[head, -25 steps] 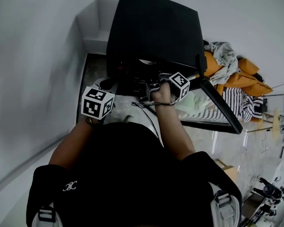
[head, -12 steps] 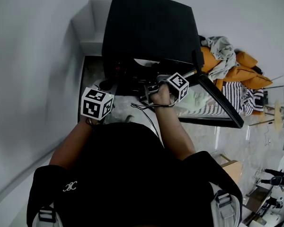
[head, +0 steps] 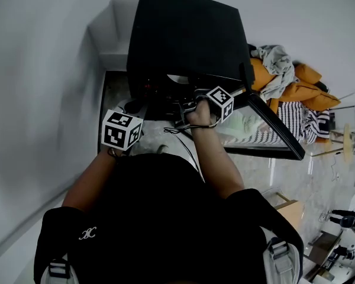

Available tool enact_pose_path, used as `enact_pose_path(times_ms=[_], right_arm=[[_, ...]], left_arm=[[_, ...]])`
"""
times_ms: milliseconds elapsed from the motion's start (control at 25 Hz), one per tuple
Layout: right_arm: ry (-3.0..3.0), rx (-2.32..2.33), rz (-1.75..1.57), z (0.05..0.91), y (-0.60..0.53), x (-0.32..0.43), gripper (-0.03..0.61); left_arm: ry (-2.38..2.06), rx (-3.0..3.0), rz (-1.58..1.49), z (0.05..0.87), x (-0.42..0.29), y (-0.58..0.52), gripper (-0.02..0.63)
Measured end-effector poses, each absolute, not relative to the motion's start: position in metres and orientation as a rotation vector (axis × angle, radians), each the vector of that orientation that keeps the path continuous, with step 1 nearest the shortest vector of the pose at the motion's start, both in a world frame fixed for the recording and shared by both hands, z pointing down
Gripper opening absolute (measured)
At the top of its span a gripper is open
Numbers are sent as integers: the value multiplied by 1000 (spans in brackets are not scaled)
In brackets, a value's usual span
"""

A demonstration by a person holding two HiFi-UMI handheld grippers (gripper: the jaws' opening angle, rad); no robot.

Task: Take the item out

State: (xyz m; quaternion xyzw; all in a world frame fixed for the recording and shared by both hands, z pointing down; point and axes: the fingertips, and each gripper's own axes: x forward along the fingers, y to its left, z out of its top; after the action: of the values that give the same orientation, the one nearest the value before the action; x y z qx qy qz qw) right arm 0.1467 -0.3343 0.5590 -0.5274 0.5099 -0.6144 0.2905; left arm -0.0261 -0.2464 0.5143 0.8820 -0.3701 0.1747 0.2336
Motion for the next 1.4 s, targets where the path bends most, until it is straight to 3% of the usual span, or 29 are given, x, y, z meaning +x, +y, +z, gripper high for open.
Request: enact_pose_path(times_ms=[280,400,1400], right_arm=[[1322,-1375,-1678,568,-336,141,68],[1338,-1367,-1665,565,-337,141,27],[1359,-1250,-1618,557,-302,143,26]], left_arm=[[-1028,2414,474,515,-28,-247,6],[-1032,2411,471,515,-30,-249,6],[-966,2447,469,512,-19,-253,6]])
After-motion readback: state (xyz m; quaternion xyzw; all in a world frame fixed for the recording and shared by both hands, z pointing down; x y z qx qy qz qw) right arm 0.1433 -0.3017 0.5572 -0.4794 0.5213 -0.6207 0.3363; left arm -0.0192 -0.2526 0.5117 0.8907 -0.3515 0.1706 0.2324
